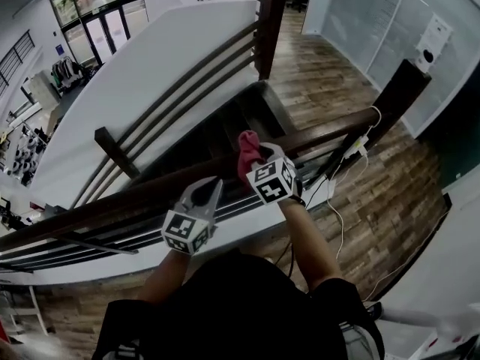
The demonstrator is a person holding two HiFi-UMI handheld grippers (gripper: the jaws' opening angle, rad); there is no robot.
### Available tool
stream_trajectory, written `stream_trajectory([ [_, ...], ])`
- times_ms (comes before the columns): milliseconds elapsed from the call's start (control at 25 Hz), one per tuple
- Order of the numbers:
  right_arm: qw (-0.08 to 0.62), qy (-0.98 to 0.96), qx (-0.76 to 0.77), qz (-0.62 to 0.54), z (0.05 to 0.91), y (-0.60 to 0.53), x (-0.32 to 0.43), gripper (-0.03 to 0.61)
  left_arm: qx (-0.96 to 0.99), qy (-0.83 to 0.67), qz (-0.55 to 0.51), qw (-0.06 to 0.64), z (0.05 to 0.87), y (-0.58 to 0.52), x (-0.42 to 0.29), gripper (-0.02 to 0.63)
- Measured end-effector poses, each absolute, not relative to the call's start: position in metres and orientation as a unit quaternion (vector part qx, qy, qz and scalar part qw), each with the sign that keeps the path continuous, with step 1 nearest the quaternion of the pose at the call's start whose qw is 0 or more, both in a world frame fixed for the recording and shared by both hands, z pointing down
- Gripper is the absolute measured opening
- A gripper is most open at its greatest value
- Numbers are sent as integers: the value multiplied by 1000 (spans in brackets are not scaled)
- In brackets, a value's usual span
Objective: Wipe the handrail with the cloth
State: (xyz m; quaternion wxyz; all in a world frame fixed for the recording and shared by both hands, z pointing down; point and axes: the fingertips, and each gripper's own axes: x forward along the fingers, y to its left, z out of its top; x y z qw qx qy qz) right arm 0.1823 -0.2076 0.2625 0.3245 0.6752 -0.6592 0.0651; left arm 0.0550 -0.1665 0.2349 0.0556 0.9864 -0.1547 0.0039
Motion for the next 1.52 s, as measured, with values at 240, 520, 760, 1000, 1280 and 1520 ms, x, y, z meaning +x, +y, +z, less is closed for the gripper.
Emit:
stream_trajectory([
  [240, 330, -685, 648, 51, 261, -201, 220, 52, 979, -194, -12, 65, 235, -156, 98, 0],
  [520, 346, -698, 626, 29, 261, -193, 243, 52, 972, -222, -17, 77, 239, -147, 134, 0],
  [760, 334, -688, 643, 46, 258, -186, 266, 52, 977, -196, 0, 88, 241, -137, 154, 0],
  [1000, 333, -673, 657, 68, 256, -182, 280, 52, 988, -120, 4, 98, 235, -124, 186, 0],
  [1280, 336, -636, 690, 82, 255, -175, 317, 52, 994, -47, 5, 97, 226, -117, 215, 0],
  [1520, 332, -639, 689, 80, 258, -172, 337, 52, 995, -39, 9, 88, 230, -112, 238, 0],
])
